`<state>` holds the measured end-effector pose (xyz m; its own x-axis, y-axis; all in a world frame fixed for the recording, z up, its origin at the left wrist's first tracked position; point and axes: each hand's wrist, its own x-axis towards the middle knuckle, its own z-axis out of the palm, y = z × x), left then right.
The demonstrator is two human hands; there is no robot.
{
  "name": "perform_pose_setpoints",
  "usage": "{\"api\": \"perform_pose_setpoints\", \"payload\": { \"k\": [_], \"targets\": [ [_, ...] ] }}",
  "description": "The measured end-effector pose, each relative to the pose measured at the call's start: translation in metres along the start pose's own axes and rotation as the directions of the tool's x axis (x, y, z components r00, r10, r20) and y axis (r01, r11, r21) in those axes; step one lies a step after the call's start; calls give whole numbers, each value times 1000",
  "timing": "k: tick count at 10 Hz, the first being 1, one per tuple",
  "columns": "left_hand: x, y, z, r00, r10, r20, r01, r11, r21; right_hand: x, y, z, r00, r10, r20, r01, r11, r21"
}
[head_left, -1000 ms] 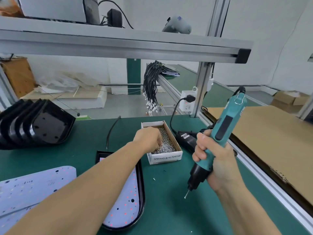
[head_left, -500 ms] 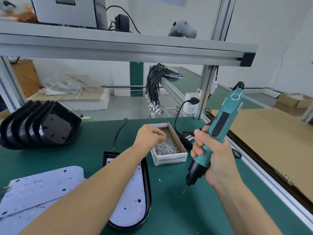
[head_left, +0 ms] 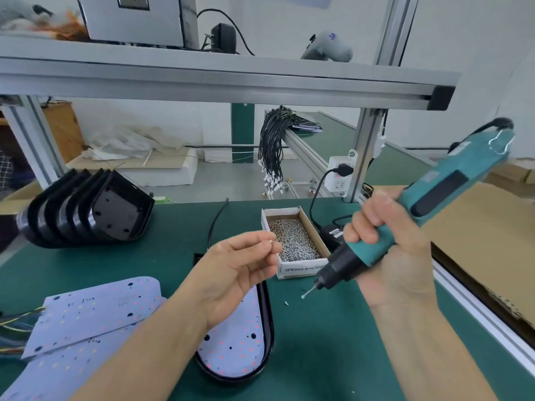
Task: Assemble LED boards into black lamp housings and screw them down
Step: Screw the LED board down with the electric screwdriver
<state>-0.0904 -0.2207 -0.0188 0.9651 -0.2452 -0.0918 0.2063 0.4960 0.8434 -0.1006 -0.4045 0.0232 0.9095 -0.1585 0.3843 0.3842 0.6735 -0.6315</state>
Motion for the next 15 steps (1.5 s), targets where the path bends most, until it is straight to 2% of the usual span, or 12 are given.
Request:
{"api": "perform_pose_setpoints", "payload": {
  "k": [1, 3, 12, 14, 15],
  "targets": [
    [-26, -3, -1, 1000, -4, -6, 4, 1000, 12, -1, 0, 20, 997, -64, 35, 62, 997, 50],
    [-51, -5, 7, 999, -10, -32, 7, 997, -76, -2, 4, 47, 989, -143, 35, 139, 986, 93],
    [-55, -12, 12, 997, 10, -76, -19, 992, -121, -5, 10, 47, 990, -136, 40, 134, 989, 54],
    [-51, -15, 17, 976, 130, -173, -145, 987, -75, -8, 14, 45, 981, -190, 47, 188, 981, 54],
    [-49, -16, 15, 965, 155, -213, -163, 986, -22, -10, 19, 40, 985, -164, 54, 161, 986, 46]
  ]
}}
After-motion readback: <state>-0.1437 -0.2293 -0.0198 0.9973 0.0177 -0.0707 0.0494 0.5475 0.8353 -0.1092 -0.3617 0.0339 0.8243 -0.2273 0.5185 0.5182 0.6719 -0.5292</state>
